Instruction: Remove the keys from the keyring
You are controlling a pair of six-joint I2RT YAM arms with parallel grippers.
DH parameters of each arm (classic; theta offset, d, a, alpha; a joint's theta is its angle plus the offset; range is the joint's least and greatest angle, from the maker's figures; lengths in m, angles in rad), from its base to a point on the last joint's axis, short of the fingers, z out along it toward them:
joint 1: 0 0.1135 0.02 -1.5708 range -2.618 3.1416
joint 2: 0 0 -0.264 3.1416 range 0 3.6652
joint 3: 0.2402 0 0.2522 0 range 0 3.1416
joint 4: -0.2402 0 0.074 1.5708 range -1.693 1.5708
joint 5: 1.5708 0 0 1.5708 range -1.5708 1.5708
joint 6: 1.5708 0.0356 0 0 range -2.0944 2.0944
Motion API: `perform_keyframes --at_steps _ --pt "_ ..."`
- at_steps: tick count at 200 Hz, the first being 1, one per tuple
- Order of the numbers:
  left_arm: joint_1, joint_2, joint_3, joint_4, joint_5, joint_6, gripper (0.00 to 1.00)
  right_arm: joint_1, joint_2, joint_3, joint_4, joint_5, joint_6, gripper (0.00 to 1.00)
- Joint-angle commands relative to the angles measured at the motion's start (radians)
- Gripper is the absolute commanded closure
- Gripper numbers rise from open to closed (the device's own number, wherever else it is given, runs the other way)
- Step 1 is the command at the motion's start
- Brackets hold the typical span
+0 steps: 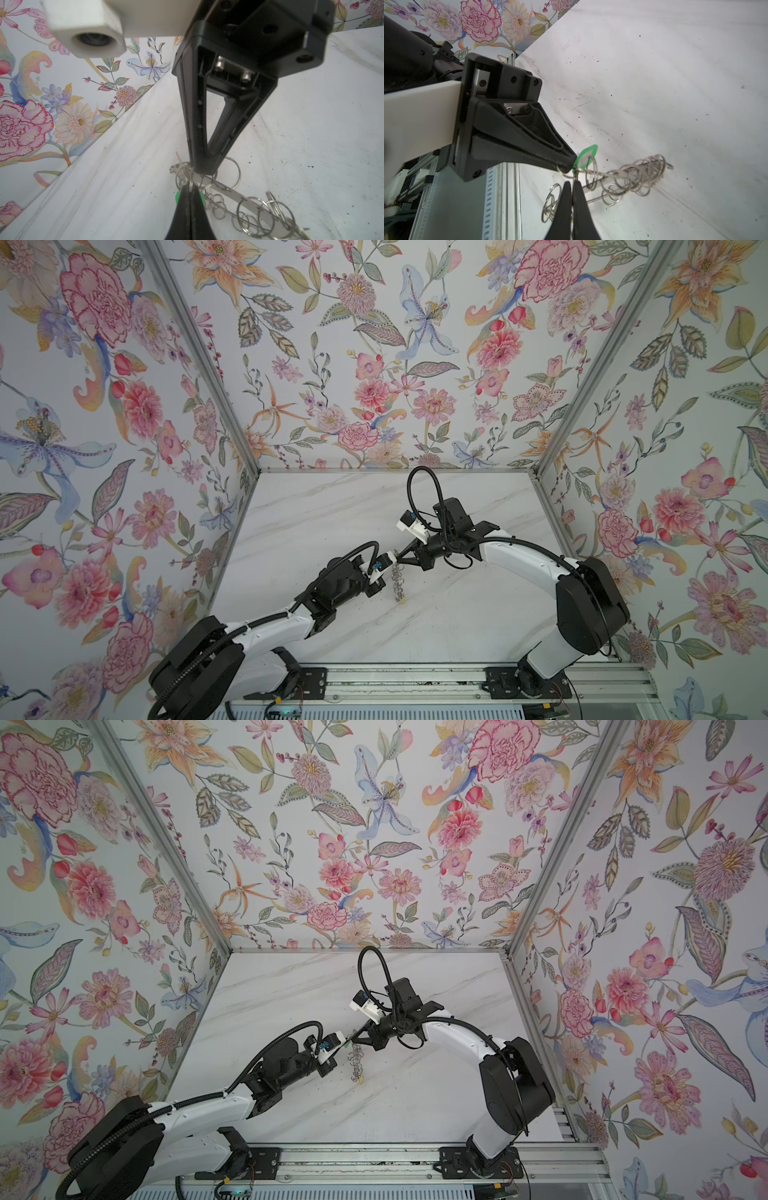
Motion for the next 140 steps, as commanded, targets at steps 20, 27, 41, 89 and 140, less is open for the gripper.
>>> perform_keyframes --at_steps 20,27,41,89,140 --pt "-0.018 -0.012 0.014 0.05 -0.003 0.01 1.0 0.052 0.04 0.058 -0.103 0.014 -0.074 1.0" --pt "-0.021 -0.013 0.014 0.05 -0.004 0.012 1.0 0.056 0.041 0.058 -0.103 0.016 -0.077 1.0" --pt "-0.022 -0.013 0.013 0.047 -0.02 0.013 1.0 0.051 0.041 0.062 -0.102 -0.006 -0.076 1.0" --pt "-0.02 0.027 0.047 0.01 -0.079 -0.001 1.0 0.055 0.0 0.055 -0.101 0.033 -0.076 1.0" --pt "-0.019 0.042 0.06 -0.003 -0.118 -0.022 1.0 0.056 -0.044 0.014 -0.066 0.067 -0.068 1.0"
